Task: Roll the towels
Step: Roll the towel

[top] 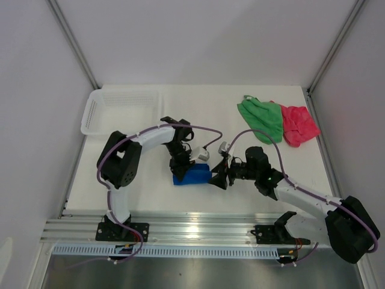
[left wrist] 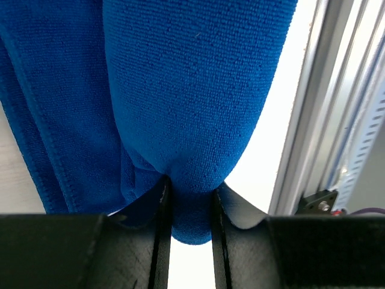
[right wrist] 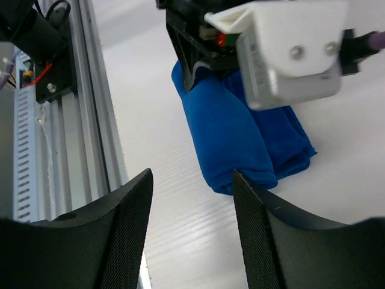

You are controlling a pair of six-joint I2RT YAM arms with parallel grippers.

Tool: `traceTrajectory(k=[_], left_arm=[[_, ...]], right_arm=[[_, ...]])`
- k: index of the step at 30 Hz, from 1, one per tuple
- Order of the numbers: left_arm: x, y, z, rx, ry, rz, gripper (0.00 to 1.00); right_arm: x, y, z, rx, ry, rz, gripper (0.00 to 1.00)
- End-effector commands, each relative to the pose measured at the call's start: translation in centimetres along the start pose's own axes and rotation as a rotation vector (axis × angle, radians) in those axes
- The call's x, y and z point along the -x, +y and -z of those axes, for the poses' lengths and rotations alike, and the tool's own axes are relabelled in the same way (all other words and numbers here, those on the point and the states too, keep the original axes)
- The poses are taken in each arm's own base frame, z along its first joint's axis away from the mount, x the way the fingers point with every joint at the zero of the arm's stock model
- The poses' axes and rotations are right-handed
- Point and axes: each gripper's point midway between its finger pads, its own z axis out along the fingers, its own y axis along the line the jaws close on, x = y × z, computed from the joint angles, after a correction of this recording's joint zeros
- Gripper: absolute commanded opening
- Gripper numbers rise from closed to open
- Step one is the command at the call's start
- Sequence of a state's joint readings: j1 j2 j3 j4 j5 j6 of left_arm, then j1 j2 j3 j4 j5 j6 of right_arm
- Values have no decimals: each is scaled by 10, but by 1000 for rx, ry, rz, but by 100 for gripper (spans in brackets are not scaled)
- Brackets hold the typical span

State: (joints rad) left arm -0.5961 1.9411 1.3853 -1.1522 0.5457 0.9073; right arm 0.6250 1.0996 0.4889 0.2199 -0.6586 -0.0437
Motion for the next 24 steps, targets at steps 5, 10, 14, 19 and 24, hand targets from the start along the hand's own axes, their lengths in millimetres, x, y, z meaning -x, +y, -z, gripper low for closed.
traceTrajectory(k=[5,10,14,19,24], left_arm=[[2,-7,5,-105,-37,78,11],[1,-2,1,-112,-31,83,12],[0,0,0,-111,-24,81,12],[-2,0,-1,-118,-20,78,14],[-3,4,-2,-123,-12,81,17]], right_arm=[[11,-18,-23,-68,-79,245,64],[6,-29,-37,-65,-31,284,65],[-2,-29,-46,-30,0,287,65],[-17,-27,-54,17,42,255,65],[-26,-28,-62,42,101,212,54]])
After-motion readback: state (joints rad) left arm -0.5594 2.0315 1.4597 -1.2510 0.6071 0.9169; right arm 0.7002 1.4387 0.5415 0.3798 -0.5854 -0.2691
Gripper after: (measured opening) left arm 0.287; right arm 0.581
